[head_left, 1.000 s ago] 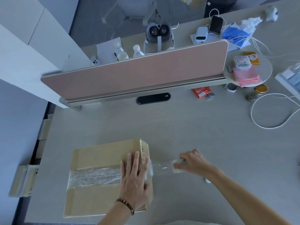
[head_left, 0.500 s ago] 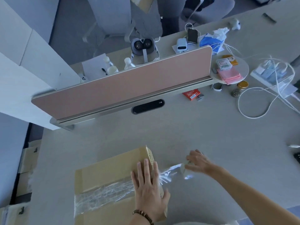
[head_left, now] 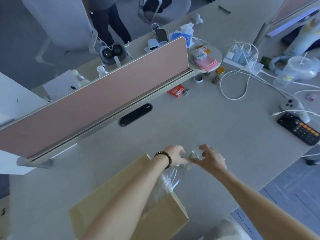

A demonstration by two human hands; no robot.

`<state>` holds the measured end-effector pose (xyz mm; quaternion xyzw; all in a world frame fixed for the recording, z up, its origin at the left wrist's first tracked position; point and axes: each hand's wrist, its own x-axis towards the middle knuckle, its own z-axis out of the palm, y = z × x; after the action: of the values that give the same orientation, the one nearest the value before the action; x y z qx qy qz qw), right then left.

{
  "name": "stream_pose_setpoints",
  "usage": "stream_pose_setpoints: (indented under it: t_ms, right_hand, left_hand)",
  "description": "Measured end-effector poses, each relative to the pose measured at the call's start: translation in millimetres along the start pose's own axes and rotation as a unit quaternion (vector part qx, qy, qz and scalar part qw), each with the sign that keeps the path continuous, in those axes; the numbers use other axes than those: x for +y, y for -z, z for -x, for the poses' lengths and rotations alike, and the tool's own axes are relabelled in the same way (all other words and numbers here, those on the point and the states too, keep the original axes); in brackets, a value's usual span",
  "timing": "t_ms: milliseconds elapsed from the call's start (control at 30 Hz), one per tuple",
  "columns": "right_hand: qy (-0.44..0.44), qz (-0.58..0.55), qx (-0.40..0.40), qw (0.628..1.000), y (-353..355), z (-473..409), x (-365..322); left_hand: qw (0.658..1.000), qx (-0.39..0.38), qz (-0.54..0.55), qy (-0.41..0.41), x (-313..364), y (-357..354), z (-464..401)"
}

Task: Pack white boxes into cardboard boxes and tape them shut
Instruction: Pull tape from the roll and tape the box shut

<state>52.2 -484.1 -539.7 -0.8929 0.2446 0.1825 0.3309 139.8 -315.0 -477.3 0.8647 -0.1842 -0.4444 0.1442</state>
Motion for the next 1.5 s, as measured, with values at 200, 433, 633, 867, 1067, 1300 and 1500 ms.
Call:
stream_pose_setpoints:
  t_ms: [200, 433, 633, 867, 1067, 1300, 1500]
  right_hand:
    - [-0.015, -0.095, 0.021, 0.995, -4, 1, 12]
    - [-0.042, -0.03, 0.069, 0.996, 11, -16, 62]
    - [0.001, 0.131, 0.054, 0.99, 0, -32, 76]
    - [0.001, 0.118, 0.034, 0.992, 1, -38, 77]
    - [-0.008, -0.009, -0.022, 1.0, 15, -23, 72]
    - [0.021, -0.144, -0.063, 0.987, 38, 51, 44]
    - [0.165, -0.029, -0.027, 0.985, 18, 101, 13]
  left_hand:
    - [0.998, -0.025, 0.06, 0.009, 1, -21, -35]
    - [0.998, -0.026, 0.046, 0.023, -10, -21, -46]
    - [0.997, -0.041, 0.027, 0.055, -9, -17, -46]
    - [0.991, -0.052, 0.106, 0.068, -6, -17, -43]
    - [0.99, -0.066, 0.112, 0.058, -6, -15, -46]
    - [0.989, -0.062, 0.128, 0.043, -7, -17, -48]
    - [0.989, -0.072, 0.128, 0.023, -10, -17, -49]
